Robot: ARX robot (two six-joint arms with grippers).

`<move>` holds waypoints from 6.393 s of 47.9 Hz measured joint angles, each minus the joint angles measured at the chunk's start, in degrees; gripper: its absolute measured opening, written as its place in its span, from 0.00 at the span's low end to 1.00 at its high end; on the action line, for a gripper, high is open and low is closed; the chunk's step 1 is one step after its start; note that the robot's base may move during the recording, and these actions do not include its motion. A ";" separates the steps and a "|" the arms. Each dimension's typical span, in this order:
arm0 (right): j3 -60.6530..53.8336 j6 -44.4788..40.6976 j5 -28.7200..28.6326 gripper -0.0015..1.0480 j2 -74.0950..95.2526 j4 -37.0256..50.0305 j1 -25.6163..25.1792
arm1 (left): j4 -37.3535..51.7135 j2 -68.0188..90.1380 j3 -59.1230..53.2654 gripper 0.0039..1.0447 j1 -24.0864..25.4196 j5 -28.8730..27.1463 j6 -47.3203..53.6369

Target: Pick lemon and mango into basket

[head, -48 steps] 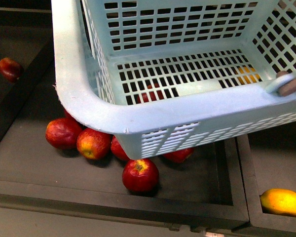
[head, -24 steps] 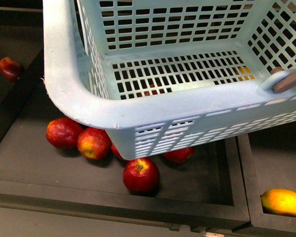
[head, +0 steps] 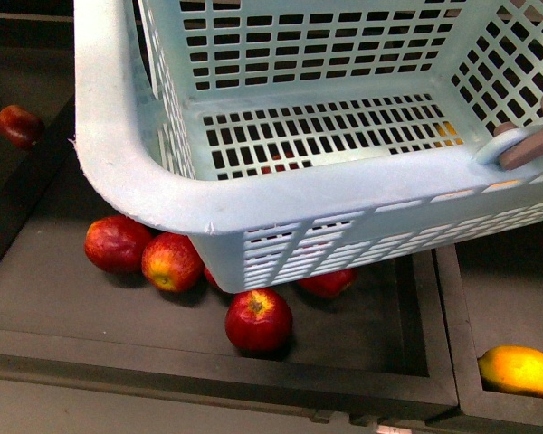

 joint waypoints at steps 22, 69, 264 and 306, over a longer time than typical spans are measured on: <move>-0.02 0.02 0.24 0.91 -0.02 0.00 0.02 | 0.00 0.24 0.00 0.05 -0.66 1.03 -0.09; -0.17 0.00 0.02 0.92 -0.17 -0.15 0.17 | 0.02 0.48 0.04 0.05 0.07 -0.17 0.00; 30.36 -15.85 -24.39 0.75 71.63 1.38 -35.23 | 0.04 0.61 0.07 0.05 0.07 0.00 0.00; 37.68 10.86 -10.19 0.75 45.88 -2.43 0.20 | 0.04 0.61 0.07 0.05 0.07 0.00 0.02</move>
